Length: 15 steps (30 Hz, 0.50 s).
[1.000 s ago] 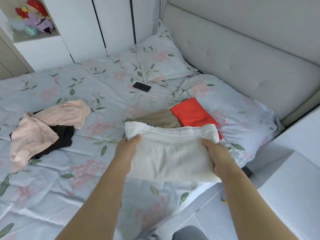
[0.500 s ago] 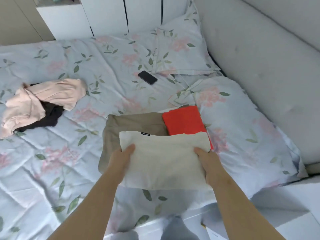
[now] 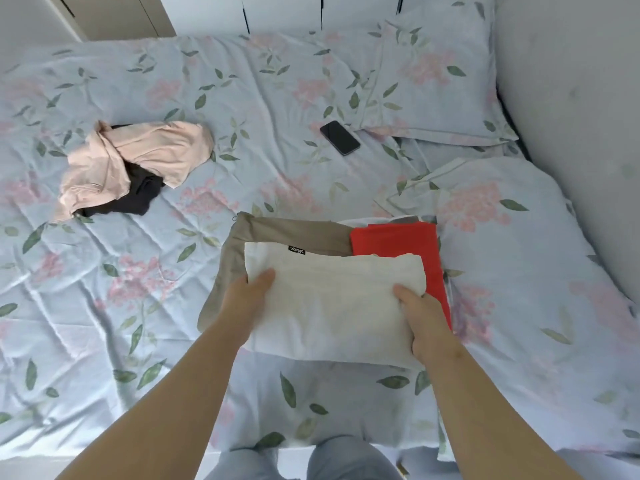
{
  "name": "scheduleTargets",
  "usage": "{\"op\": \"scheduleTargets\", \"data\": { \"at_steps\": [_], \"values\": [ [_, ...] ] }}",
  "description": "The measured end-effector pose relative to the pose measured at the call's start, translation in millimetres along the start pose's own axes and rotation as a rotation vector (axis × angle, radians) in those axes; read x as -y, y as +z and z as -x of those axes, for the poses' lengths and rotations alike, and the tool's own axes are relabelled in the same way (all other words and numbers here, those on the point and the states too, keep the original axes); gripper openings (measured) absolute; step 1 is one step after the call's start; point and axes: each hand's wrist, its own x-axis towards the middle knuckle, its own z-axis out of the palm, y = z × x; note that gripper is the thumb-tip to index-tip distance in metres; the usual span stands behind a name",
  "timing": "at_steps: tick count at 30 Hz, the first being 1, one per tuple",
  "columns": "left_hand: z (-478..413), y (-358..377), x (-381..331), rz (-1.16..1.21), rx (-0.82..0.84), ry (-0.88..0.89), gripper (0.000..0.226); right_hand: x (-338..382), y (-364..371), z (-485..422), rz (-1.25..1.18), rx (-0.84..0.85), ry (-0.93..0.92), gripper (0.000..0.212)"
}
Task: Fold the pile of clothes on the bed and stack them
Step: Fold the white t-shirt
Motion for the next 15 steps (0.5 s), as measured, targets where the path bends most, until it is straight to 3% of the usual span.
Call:
{"op": "scheduleTargets", "data": {
  "at_steps": [2, 5, 7, 10, 12, 15],
  "values": [
    [-11.0, -12.9, -8.3, -0.001, -0.063, 0.000, 0.027, 8.8, 19.2, -6.2, 0.012, 0.038, -0.007, 0.021],
    [-31.9, -30.9, -16.2, -0.019, -0.141, -0.002, 0.028, 20.6, 49.2, -15.3, 0.026, 0.074, -0.037, 0.017],
    [-43.7, -38.8, -14.2, -0.102, -0.122, -0.003, 0.039, 19.7, 66.1, -20.5, 0.085, 0.064, -0.025, 0.036],
    [-54.0, -47.7, -3.5, -0.619, -0.091, 0.029, 0.078, 7.0, 84.9, -23.2, 0.242, 0.039, -0.042, 0.071],
    [-56.6, -46.7, -1.7, -0.825, -0.085, 0.176, 0.080, -2.1, 94.8, -22.0, 0.346, 0.044, -0.087, 0.072],
    [-55.2, -41.2, -0.6, -0.950, -0.009, 0.321, 0.072, -10.7, 106.4, -15.0, 0.434, 0.064, -0.085, 0.072]
  ]
}}
